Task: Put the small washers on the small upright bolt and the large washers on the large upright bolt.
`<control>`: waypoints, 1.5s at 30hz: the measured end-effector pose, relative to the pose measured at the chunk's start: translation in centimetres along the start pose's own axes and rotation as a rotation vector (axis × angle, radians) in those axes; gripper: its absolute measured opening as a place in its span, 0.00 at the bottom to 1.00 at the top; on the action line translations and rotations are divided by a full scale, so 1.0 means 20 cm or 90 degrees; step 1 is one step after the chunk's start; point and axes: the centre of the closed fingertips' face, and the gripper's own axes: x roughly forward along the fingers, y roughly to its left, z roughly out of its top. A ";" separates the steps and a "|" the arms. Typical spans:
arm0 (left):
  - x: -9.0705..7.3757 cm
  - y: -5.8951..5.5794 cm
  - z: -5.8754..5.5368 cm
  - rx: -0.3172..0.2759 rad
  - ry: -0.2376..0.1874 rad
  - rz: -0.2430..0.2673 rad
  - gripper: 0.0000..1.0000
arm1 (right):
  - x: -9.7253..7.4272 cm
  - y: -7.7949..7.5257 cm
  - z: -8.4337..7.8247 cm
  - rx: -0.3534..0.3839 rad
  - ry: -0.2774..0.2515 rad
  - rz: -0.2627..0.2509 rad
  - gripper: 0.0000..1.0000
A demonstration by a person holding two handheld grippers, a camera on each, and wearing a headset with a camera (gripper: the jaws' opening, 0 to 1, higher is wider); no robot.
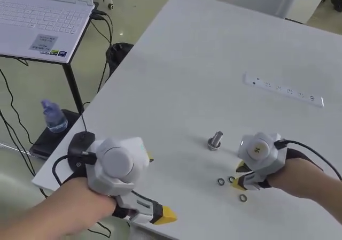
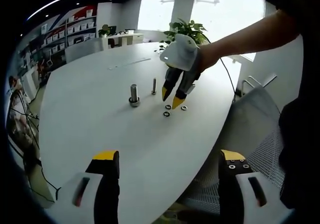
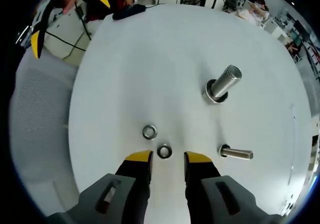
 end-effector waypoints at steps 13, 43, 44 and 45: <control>0.02 0.02 -0.02 -0.009 0.005 -0.002 0.79 | 0.01 0.01 0.00 0.007 0.008 0.009 0.22; 0.03 0.02 -0.02 -0.008 0.008 -0.006 0.74 | 0.01 0.02 0.00 -0.002 0.039 0.015 0.13; 0.03 0.02 -0.02 -0.009 0.008 -0.006 0.74 | 0.01 0.02 0.00 -0.002 0.037 0.015 0.13; 0.03 0.02 -0.02 -0.010 0.007 -0.005 0.74 | 0.01 0.02 0.00 -0.002 0.035 0.014 0.13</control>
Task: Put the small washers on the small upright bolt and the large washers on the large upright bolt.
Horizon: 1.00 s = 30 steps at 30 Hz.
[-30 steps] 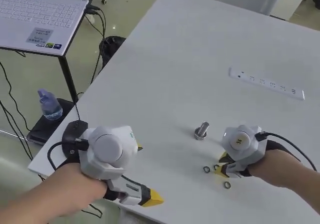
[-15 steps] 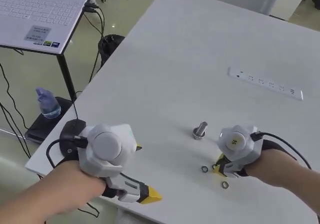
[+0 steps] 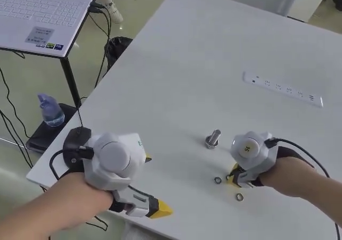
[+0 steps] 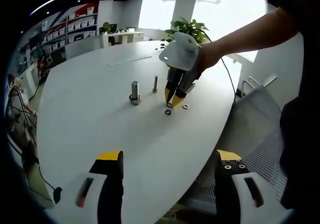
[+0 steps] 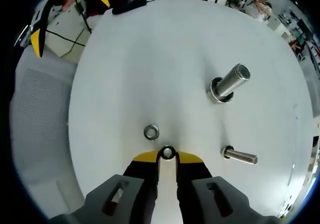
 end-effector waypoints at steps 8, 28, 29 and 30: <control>-0.01 0.02 0.02 -0.009 -0.008 0.008 0.74 | -0.02 0.01 -0.01 0.014 -0.016 -0.008 0.13; 0.00 0.01 0.06 -0.005 -0.010 0.010 0.74 | -0.13 -0.06 -0.06 0.061 -0.027 -0.012 0.12; 0.01 0.01 0.06 -0.006 -0.012 0.009 0.74 | -0.13 -0.06 -0.07 0.063 -0.026 -0.013 0.12; 0.01 0.00 0.07 -0.006 -0.013 0.007 0.74 | -0.14 -0.06 -0.08 0.069 -0.026 -0.013 0.12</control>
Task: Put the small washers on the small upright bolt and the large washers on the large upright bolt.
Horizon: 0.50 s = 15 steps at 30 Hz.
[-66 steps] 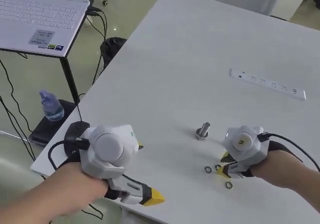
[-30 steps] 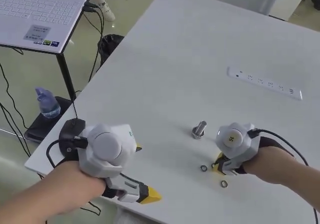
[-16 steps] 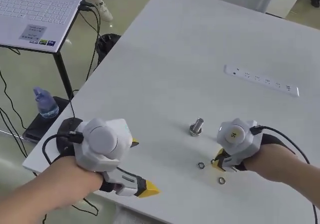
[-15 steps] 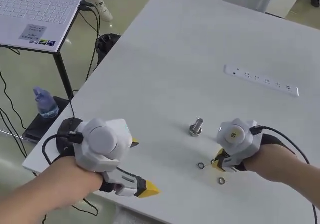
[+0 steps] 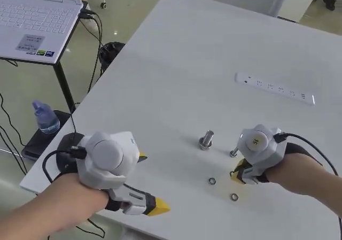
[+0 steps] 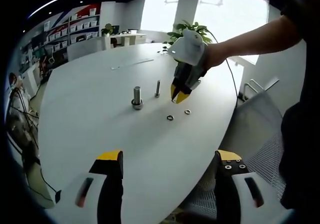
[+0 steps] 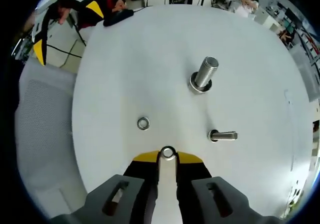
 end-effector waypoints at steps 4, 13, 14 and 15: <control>0.01 -0.01 0.00 0.002 0.004 -0.005 0.74 | -0.02 -0.01 -0.03 -0.002 0.005 -0.004 0.12; 0.04 -0.03 0.01 0.011 0.005 -0.014 0.74 | -0.07 -0.07 -0.08 0.010 0.007 -0.019 0.12; 0.03 -0.03 0.01 0.011 0.006 -0.015 0.74 | -0.08 -0.07 -0.08 0.010 0.006 -0.022 0.12; 0.03 -0.04 0.01 0.011 0.006 -0.014 0.74 | -0.08 -0.09 -0.07 0.010 0.004 -0.027 0.12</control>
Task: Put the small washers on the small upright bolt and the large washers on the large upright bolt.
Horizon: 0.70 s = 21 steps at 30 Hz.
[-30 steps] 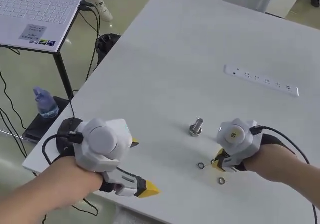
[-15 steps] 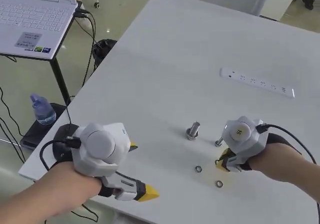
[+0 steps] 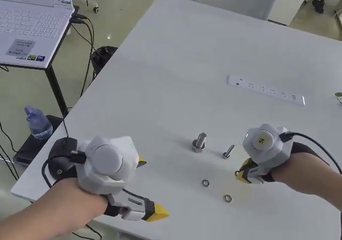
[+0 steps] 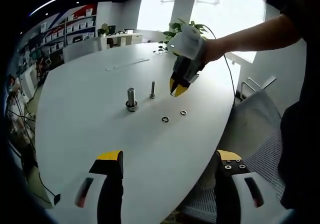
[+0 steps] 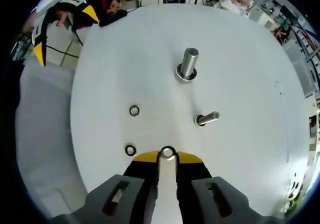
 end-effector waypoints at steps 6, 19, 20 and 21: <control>-0.02 0.00 -0.01 0.002 0.004 0.005 0.73 | -0.03 -0.07 0.06 0.006 -0.012 -0.013 0.12; -0.01 -0.01 -0.04 -0.002 0.007 0.003 0.73 | -0.10 -0.20 0.13 0.006 -0.024 -0.039 0.12; -0.01 -0.01 -0.04 -0.003 0.007 0.003 0.72 | -0.11 -0.19 0.14 0.005 -0.025 -0.039 0.12; -0.01 -0.01 -0.04 -0.004 0.008 0.003 0.72 | -0.11 -0.19 0.15 0.004 -0.025 -0.040 0.12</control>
